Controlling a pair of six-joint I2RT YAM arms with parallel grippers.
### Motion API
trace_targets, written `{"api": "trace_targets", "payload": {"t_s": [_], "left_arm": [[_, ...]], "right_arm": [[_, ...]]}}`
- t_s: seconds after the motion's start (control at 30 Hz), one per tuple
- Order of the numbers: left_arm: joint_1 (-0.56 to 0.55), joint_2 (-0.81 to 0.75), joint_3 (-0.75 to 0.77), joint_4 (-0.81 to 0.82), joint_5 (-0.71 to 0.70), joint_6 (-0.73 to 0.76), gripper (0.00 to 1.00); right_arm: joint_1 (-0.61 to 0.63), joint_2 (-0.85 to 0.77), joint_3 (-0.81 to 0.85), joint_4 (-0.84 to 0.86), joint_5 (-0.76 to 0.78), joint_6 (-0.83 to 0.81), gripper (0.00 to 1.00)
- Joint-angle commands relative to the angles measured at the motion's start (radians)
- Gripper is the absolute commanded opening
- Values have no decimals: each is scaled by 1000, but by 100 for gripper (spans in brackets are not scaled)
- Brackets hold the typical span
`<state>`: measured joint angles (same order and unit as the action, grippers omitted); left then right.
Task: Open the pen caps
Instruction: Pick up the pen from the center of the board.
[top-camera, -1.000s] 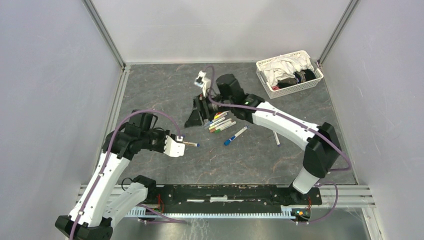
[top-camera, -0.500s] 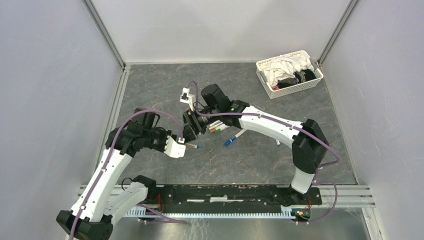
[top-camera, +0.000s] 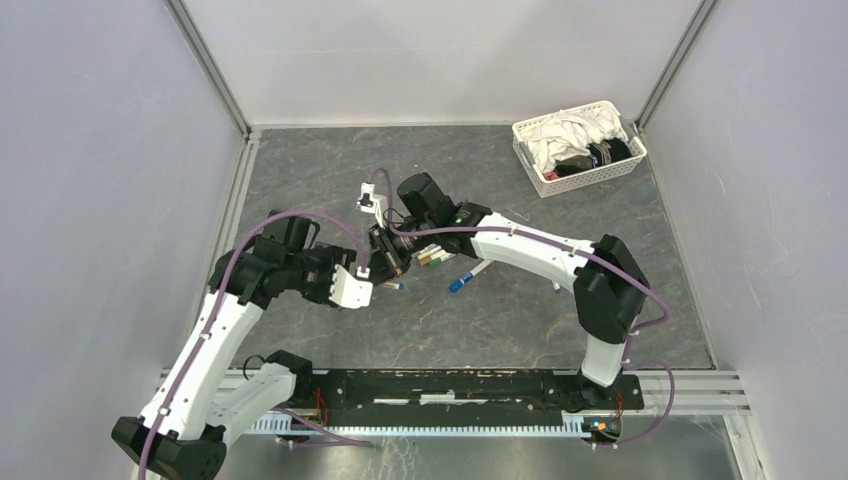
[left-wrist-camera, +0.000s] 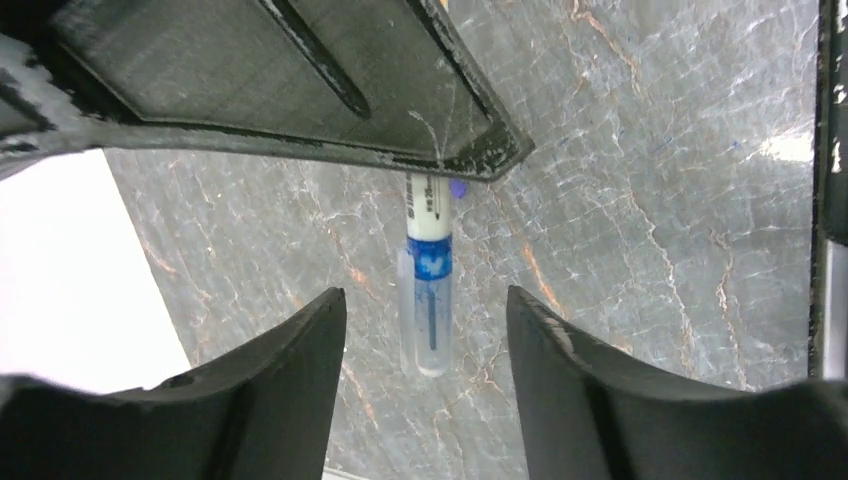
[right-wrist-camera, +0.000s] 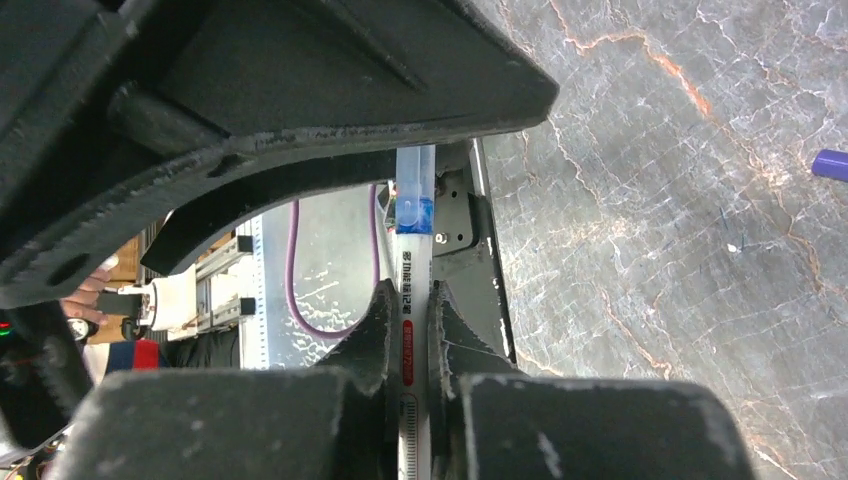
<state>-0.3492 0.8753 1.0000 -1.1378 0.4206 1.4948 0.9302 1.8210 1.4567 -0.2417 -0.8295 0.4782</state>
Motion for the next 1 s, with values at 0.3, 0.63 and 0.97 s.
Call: {"api": "trace_targets", "payload": {"t_s": [0.3, 0.63, 0.97], "left_arm": [[-3, 77, 125, -132, 169, -172, 77], [-2, 90, 92, -121, 122, -137, 57], [-5, 70, 60, -69, 137, -125, 19]], "right_arm": [[-5, -54, 5, 16, -92, -193, 0], [-12, -40, 22, -4, -86, -193, 0], [-11, -27, 7, 94, -97, -107, 15]]}}
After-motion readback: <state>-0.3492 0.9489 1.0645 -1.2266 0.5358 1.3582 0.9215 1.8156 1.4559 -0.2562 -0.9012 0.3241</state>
